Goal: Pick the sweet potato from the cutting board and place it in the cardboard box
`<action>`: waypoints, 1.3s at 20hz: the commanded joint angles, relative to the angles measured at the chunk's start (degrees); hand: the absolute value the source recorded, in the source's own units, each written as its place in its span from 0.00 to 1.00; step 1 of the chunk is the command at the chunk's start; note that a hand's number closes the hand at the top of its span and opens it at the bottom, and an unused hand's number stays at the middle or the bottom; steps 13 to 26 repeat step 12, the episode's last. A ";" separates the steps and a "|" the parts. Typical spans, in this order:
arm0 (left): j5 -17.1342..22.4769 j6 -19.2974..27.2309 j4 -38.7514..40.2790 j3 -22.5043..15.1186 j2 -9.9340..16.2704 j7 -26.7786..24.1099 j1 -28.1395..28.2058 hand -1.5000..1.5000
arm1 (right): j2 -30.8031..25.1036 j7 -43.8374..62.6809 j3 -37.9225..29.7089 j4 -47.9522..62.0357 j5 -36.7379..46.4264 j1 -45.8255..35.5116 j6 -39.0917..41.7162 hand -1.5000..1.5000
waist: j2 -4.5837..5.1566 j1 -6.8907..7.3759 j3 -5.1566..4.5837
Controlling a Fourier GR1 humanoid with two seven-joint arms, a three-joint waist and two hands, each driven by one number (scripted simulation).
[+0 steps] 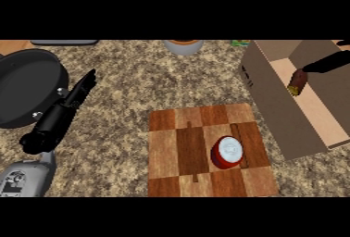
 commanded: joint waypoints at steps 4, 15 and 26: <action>-0.60 0.18 0.62 -0.39 -0.45 -0.74 1.24 0.50 | 3.59 -7.32 -18.79 -4.77 -16.58 0.90 -14.13 0.00 | -0.09 -1.18 0.10; -1.69 0.29 2.81 -0.31 -1.38 -1.40 -1.64 0.50 | 1.77 -17.72 -29.14 -6.46 -25.04 10.97 -16.72 0.00 | 0.17 -0.61 -0.11; -1.69 0.29 2.81 -0.31 -1.38 -1.40 -1.64 0.50 | 1.77 -17.72 -29.14 -6.46 -25.04 10.97 -16.72 0.00 | 0.17 -0.61 -0.11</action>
